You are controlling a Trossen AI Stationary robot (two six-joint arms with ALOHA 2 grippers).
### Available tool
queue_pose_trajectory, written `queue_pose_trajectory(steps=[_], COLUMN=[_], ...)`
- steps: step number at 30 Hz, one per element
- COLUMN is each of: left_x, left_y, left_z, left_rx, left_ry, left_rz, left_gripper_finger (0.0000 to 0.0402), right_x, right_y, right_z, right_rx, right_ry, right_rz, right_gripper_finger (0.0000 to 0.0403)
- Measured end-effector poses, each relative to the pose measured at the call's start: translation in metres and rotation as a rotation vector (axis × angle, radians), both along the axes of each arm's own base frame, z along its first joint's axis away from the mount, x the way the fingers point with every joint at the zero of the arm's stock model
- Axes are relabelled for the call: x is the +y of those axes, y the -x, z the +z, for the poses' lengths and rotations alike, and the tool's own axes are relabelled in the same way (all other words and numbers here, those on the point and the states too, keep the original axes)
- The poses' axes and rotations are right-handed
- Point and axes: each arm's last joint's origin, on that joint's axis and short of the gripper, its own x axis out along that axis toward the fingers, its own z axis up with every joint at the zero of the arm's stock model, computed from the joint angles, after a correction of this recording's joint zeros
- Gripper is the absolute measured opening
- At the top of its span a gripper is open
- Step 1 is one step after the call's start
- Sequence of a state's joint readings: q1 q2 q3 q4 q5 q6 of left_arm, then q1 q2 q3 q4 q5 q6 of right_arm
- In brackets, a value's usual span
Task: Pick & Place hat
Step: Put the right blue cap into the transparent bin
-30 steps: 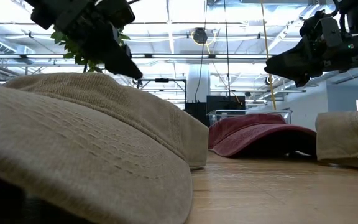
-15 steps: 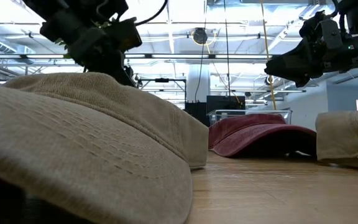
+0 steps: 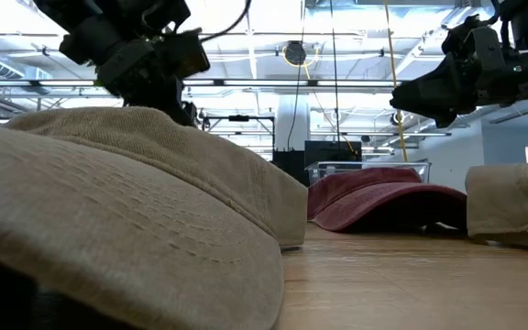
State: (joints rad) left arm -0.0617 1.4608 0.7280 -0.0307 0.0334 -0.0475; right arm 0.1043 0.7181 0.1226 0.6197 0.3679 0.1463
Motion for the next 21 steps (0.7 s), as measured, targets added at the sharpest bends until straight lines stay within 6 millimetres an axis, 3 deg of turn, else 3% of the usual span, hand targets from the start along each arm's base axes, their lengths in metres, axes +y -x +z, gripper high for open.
queue_pose_trajectory(steps=[10,21], left_x=[0.000,0.002], left_y=[0.001,-0.008], left_z=[-0.006,-0.033], left_rx=[0.039,0.118], left_ry=[-0.006,-0.017], left_rz=[0.008,-0.008], left_gripper_finger=[0.0168,0.0168], right_x=[0.000,0.000], right_y=[0.000,0.000], right_z=[0.000,-0.001], right_rx=[0.000,0.007], right_ry=[-0.009,-0.006], right_rz=[0.001,0.002], right_gripper_finger=[0.0121,0.0121])
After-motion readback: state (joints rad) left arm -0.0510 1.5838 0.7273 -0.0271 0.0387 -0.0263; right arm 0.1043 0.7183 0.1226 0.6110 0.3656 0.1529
